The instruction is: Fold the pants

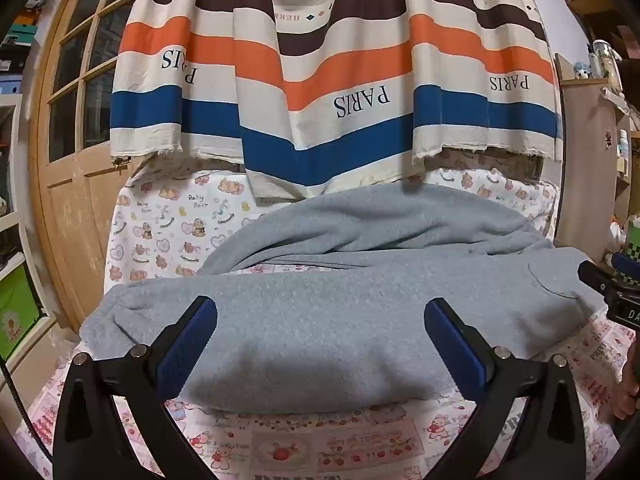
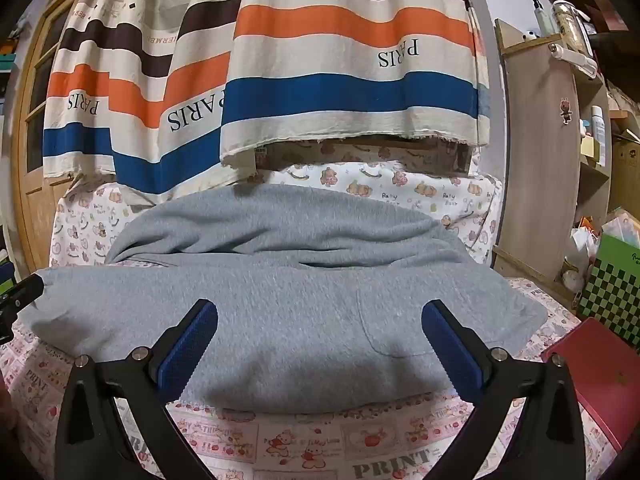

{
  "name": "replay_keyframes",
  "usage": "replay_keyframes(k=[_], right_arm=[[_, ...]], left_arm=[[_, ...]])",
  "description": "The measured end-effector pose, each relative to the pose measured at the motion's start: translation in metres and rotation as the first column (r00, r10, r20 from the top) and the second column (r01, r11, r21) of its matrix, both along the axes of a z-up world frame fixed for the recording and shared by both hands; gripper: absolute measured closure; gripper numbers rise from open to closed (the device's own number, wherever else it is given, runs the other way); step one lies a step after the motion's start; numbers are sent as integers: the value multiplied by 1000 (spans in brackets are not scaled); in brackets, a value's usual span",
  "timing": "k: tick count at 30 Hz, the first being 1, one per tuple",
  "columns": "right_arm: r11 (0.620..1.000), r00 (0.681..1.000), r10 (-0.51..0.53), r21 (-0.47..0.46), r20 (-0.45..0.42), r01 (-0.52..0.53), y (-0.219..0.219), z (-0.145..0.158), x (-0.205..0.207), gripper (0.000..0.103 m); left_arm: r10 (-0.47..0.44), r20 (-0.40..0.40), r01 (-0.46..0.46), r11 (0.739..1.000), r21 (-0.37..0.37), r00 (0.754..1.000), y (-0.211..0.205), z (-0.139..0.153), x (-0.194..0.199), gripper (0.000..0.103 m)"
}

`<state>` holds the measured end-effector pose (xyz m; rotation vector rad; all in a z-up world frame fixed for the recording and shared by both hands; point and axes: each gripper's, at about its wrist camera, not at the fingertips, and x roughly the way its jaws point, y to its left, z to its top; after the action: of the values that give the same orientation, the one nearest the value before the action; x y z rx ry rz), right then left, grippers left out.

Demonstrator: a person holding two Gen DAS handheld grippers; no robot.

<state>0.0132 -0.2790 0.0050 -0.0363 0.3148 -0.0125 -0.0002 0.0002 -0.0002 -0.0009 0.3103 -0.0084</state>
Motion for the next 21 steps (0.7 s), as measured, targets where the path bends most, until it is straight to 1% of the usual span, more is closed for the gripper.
replay_keyframes(k=[1, 11, 21], right_arm=[[1000, 1000, 0, 1, -1, 0, 0, 0, 0, 0], [1000, 1000, 8, 2, -13, -8, -1, 2, 4, 0], [1000, 1000, 5, 10, -24, -5, -3, -2, 9, 0]], left_arm=[[1, 3, -1, 1000, -7, 1000, 1, 0, 0, 0], [-3, -3, 3, 1000, 9, 1000, -6, 1, 5, 0], [-12, -1, 12, 1000, 2, 1000, 1, 1, 5, 0]])
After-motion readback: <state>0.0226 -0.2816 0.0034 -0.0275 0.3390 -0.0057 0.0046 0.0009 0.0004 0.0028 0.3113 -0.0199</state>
